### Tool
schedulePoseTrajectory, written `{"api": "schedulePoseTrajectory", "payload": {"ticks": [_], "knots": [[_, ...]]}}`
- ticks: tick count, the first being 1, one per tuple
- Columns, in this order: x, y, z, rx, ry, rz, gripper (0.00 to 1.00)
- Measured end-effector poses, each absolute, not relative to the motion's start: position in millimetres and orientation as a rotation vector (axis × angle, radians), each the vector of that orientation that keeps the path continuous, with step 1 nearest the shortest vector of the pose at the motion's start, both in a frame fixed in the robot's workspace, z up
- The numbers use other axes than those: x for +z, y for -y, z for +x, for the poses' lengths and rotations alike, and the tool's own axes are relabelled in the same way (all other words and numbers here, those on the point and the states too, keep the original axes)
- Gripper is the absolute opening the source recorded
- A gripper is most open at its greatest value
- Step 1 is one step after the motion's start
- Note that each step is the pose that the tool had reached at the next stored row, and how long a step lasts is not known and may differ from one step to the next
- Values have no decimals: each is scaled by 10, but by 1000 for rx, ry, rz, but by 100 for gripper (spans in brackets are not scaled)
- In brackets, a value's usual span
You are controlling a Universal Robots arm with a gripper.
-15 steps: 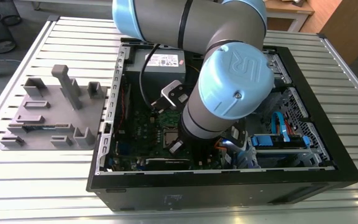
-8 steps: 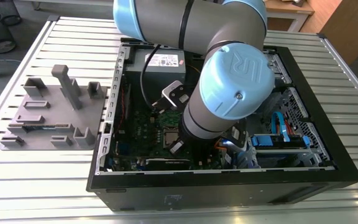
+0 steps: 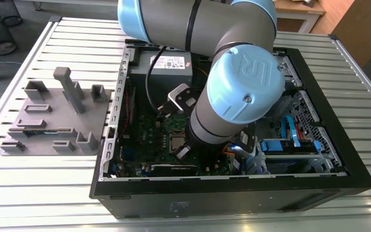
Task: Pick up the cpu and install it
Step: 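Install the first cpu locking lever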
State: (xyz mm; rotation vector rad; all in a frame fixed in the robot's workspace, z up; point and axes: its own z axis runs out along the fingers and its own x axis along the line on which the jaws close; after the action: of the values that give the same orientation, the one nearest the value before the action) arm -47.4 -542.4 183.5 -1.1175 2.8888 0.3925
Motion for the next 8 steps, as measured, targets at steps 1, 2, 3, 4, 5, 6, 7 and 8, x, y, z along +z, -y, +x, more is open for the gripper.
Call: {"api": "schedulePoseTrajectory", "payload": {"ticks": [1, 2, 3, 4, 5, 6, 7, 8], "knots": [[1835, 5424, -474, 393, -2888, -1120, 11], [1835, 5424, -474, 393, -2888, -1121, 11], [1834, 5424, -474, 393, -2888, -1121, 11], [1834, 5424, -474, 393, -2888, -1121, 11], [1834, 5424, -474, 393, -2888, -1122, 11], [1834, 5424, -474, 393, -2887, -1122, 11], [1834, 5423, -474, 393, -2886, -1127, 11], [1833, 5423, -473, 393, -2882, -1138, 11]]}}
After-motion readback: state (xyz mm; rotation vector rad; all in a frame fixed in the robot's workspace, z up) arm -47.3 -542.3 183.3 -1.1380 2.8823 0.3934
